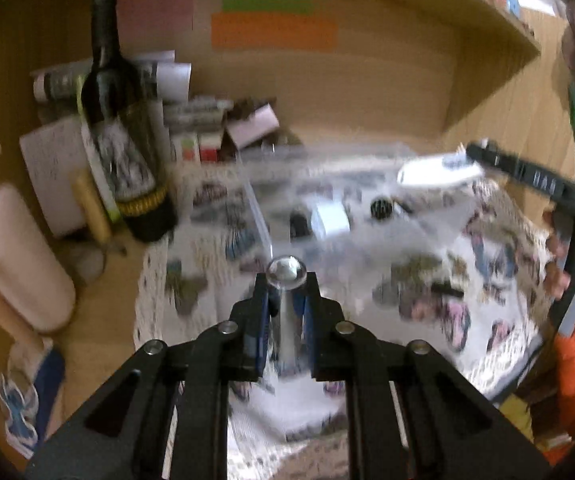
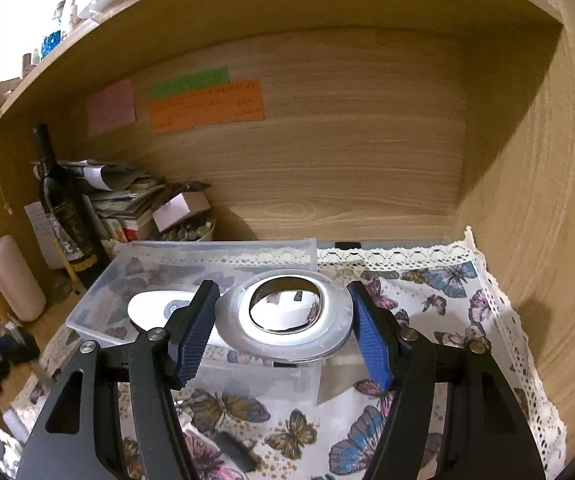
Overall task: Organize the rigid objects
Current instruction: 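Carry the rod into the clear box with the left tool while the right tool places the mirror inside, then grasp the keys with the left tool while the right tool grasps the black USB stick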
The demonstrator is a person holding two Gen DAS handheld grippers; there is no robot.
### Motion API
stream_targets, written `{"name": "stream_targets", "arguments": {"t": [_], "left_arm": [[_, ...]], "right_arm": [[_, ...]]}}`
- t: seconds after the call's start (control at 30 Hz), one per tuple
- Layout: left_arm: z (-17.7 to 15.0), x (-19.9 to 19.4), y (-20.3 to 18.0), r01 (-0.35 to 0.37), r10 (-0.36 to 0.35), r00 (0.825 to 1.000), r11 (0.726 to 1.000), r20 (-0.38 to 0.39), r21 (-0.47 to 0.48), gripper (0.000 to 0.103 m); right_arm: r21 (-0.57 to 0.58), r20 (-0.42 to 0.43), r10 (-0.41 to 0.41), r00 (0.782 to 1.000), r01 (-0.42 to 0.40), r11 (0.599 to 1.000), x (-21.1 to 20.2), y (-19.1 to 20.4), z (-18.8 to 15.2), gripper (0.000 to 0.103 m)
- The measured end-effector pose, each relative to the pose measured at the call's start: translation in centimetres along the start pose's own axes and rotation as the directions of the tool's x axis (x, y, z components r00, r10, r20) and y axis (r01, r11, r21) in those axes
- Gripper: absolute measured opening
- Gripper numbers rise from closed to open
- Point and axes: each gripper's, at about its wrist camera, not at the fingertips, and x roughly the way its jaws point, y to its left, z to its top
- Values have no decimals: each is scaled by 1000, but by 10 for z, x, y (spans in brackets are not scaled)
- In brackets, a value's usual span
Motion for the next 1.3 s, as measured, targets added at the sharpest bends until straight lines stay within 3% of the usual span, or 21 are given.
{"name": "stream_targets", "arguments": {"t": [0.3, 0.63, 0.83, 1.1, 1.23, 1.3], "left_arm": [[56, 5, 6, 30, -28, 997, 999, 78, -21, 15], [78, 46, 5, 25, -25, 999, 1000, 43, 8, 15], [85, 77, -4, 3, -2, 1000, 998, -13, 55, 15], [74, 128, -2, -1, 12, 985, 998, -171, 66, 15], [70, 133, -1, -8, 21, 981, 998, -194, 67, 15], [71, 130, -2, -16, 29, 982, 997, -187, 71, 20]], "right_arm": [[-46, -60, 16, 998, -19, 999, 35, 7, 3, 62], [-117, -167, 40, 985, -60, 991, 68, 22, -11, 62], [-128, -221, 53, 974, -82, 988, 82, 25, -18, 62], [-114, -255, 69, 964, -101, 988, 88, 26, -20, 62], [-120, -243, 56, 968, -88, 989, 87, 25, -18, 63], [-121, -229, 57, 972, -86, 989, 83, 25, -16, 63]]}}
